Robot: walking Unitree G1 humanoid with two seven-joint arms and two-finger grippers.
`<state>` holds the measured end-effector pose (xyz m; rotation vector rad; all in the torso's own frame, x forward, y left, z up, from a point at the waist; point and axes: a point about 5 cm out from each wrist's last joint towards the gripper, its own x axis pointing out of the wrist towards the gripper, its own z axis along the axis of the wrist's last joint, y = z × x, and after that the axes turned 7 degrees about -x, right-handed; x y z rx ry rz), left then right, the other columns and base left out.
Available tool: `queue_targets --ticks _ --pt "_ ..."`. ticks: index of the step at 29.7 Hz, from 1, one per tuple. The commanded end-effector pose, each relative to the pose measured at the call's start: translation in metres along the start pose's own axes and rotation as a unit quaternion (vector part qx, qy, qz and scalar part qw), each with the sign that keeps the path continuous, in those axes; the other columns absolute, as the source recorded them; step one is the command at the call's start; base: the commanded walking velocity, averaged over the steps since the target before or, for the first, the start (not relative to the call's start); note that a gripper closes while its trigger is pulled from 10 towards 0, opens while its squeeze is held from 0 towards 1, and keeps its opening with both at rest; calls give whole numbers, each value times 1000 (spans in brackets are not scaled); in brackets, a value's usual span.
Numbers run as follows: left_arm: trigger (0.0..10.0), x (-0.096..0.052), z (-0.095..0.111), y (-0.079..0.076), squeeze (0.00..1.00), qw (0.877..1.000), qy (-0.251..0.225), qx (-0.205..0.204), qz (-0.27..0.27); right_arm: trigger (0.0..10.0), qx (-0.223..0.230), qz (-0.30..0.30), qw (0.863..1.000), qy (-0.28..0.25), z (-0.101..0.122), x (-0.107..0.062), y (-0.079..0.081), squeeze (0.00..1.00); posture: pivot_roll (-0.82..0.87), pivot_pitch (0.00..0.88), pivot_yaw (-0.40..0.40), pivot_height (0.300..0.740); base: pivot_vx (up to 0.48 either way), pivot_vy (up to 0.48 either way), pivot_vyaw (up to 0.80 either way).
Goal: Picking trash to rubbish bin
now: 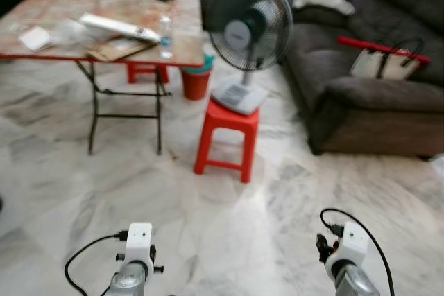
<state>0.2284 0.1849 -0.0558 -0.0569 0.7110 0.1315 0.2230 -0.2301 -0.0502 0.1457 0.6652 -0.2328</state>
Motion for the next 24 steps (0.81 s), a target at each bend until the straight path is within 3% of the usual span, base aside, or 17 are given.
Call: queue_targets --ticks 1,12,17,24 --pt "10000 -1 -4 0 0 1000 4 6 4 10000 6 -6 1000 0 -1 -1 -2 0 -20 0 -86 740 0 0 800" --pt "10000 -1 0 -2 0 1000 -9 5 -7 10000 8 -2 1000 1 -3 -1 -1 0 -21 0 -78 740 0 0 709" --pt "10000 -1 -1 -2 0 1000 -6 0 -7 10000 16 -3 1000 0 -2 -1 0 0 -23 0 -76 740 0 0 0" --pt "10000 -1 -2 -1 0 1000 -4 -4 -6 10000 26 1 1000 -4 -1 0 2 0 -18 6 -76 740 385 0 0"
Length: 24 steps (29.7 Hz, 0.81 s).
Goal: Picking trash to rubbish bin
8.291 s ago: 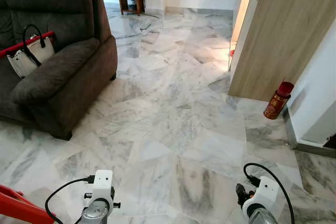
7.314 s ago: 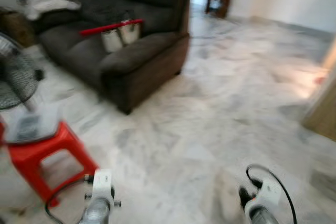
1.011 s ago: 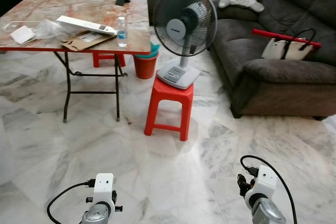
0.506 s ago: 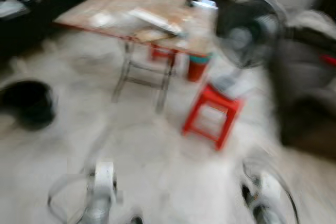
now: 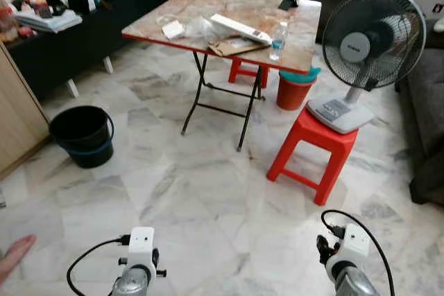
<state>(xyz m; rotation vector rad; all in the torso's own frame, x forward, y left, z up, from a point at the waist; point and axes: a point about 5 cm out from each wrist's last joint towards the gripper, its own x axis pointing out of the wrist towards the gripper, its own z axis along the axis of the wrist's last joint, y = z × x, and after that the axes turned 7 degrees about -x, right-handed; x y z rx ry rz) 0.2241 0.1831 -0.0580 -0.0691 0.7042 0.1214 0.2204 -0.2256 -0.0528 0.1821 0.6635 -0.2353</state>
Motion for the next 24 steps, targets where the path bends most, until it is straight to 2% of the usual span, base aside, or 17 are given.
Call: queue_targets --ticks 1,18,24 --pt "10000 1 3 0 0 1000 -1 0 0 10000 10 -4 1000 -6 3 1 -1 0 -18 6 -76 740 442 0 0" --pt "10000 1 3 -3 0 1000 -2 -7 -4 10000 -11 2 1000 -4 4 1 -1 0 -11 8 -91 740 442 0 0" --pt "10000 1 3 -4 0 1000 -1 -11 -5 10000 -13 2 1000 -4 5 1 -1 0 -10 8 -95 740 442 0 764"
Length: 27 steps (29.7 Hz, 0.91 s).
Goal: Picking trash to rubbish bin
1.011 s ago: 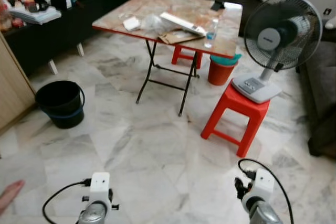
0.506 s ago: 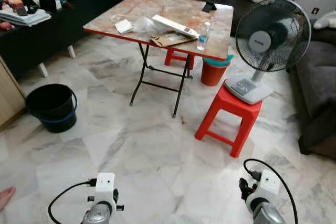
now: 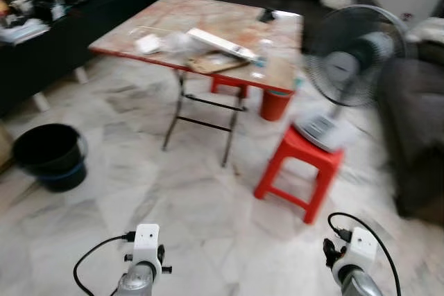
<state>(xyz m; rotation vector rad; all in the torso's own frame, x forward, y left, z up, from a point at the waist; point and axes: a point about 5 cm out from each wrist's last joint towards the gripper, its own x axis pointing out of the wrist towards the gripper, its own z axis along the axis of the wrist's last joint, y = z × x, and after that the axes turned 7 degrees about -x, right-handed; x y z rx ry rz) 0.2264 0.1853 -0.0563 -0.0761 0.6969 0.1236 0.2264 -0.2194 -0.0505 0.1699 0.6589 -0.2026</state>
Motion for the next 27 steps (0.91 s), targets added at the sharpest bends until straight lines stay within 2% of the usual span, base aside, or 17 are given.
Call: queue_targets --ticks 1,15,27 --pt "10000 0 0 -6 0 1000 2 -7 -5 10000 -3 -11 1000 -2 1 -1 -8 0 -10 8 -95 740 442 0 800" --pt "10000 0 -1 -7 0 1000 4 -11 -8 10000 -4 -9 1000 -3 2 -1 -7 0 -7 6 -97 740 442 0 57" --pt "10000 0 -2 -7 0 1000 5 -11 -7 10000 -7 -7 1000 -3 1 -1 -7 0 -9 8 -99 740 442 0 699"
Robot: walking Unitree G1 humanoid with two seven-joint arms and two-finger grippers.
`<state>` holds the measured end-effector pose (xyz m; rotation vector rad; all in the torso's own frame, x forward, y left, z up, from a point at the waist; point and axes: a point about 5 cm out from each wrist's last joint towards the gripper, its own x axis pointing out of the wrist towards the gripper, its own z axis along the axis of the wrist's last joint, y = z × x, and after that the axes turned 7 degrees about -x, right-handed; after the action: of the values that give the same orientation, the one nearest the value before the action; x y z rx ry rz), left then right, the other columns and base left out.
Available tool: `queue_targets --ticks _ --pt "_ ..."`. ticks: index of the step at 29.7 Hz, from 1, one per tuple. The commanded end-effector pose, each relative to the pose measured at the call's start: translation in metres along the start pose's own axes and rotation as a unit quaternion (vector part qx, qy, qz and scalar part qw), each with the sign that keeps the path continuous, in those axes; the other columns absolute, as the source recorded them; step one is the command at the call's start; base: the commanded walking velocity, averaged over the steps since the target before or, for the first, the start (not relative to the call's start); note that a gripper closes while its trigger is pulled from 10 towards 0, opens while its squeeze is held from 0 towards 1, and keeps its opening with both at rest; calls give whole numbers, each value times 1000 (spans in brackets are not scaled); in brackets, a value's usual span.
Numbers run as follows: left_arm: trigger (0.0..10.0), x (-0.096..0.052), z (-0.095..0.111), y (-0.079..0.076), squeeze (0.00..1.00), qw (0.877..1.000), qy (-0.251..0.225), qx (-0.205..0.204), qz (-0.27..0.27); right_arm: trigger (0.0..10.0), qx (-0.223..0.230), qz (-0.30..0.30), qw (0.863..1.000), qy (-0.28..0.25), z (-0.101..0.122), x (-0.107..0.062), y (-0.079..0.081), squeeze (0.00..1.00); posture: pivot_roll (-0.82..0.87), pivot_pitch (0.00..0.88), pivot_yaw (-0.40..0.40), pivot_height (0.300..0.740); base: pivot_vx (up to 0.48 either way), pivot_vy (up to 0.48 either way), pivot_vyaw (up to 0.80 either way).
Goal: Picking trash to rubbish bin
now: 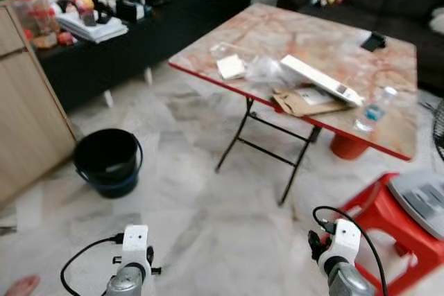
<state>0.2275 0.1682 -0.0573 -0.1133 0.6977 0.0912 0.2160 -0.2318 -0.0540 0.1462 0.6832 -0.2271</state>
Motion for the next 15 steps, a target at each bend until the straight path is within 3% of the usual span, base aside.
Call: queue_targets --ticks 1,11,15 --pt "10000 -1 0 10 0 1000 3 1 14 10000 1 10 1000 -13 8 3 8 0 -9 8 -99 740 442 0 800" --pt "10000 -1 -1 11 0 1000 3 1 14 10000 2 11 1000 -12 7 3 8 0 -9 8 -99 740 442 0 787" --pt "10000 -1 -1 11 0 1000 3 0 15 10000 16 10 1000 -5 5 3 8 0 -9 10 -99 740 442 0 0"
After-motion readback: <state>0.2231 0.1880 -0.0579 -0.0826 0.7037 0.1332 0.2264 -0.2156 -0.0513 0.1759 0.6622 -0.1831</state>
